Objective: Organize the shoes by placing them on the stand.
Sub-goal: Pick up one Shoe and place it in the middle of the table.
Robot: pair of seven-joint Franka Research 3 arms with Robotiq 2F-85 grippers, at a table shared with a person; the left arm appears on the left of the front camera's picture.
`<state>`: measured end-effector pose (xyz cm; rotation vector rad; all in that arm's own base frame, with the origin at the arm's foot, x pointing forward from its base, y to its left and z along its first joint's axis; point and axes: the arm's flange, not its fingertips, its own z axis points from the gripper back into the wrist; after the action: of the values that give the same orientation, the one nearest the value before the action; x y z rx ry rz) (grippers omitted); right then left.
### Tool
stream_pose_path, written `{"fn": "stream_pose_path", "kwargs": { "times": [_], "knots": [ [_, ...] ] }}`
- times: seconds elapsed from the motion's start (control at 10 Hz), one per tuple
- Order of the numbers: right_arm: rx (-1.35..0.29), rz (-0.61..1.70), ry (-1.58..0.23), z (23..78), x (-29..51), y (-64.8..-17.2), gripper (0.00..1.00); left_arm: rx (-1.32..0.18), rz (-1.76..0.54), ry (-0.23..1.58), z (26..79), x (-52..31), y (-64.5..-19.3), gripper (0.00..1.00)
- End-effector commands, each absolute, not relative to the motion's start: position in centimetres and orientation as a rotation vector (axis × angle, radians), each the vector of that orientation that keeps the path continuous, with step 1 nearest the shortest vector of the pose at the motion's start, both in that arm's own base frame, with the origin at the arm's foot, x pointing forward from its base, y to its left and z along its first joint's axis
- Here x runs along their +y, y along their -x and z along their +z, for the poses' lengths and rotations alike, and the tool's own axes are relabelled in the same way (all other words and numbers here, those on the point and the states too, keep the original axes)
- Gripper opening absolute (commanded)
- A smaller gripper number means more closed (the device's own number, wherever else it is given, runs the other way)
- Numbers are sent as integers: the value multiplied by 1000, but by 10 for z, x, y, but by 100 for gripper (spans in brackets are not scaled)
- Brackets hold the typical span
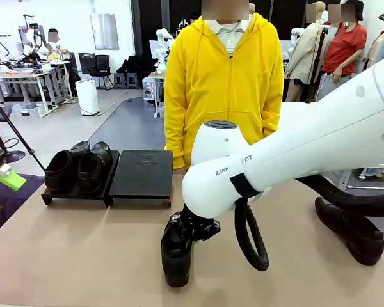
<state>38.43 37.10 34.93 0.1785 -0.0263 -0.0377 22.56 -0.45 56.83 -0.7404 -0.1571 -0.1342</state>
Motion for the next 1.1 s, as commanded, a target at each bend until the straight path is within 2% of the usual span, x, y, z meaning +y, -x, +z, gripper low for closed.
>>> {"fn": "stream_pose_path", "kwargs": {
  "times": [0.0,0.1,0.2,0.3,0.7,0.9,1.0],
  "knots": [
    [-51,-40,-187,359,380,-392,0,-164,-152,763,568,-4,-225,100],
    [-45,-32,-204,360,380,-392,8,-164,-152,763,568,-4,-225,100],
    [-47,-34,-206,359,380,-392,66,-164,-152,763,568,-4,-225,100],
    [-48,-35,-215,360,380,-392,100,-164,-152,763,568,-4,-225,100],
    [-46,-23,-329,387,356,-390,100,-164,-152,763,568,-4,-225,100],
    [-72,20,-390,426,297,-383,100,-164,-152,763,568,-4,-225,100],
    [-70,113,-353,444,263,-374,100,-164,-152,763,568,-4,-225,100]
  ]
}}
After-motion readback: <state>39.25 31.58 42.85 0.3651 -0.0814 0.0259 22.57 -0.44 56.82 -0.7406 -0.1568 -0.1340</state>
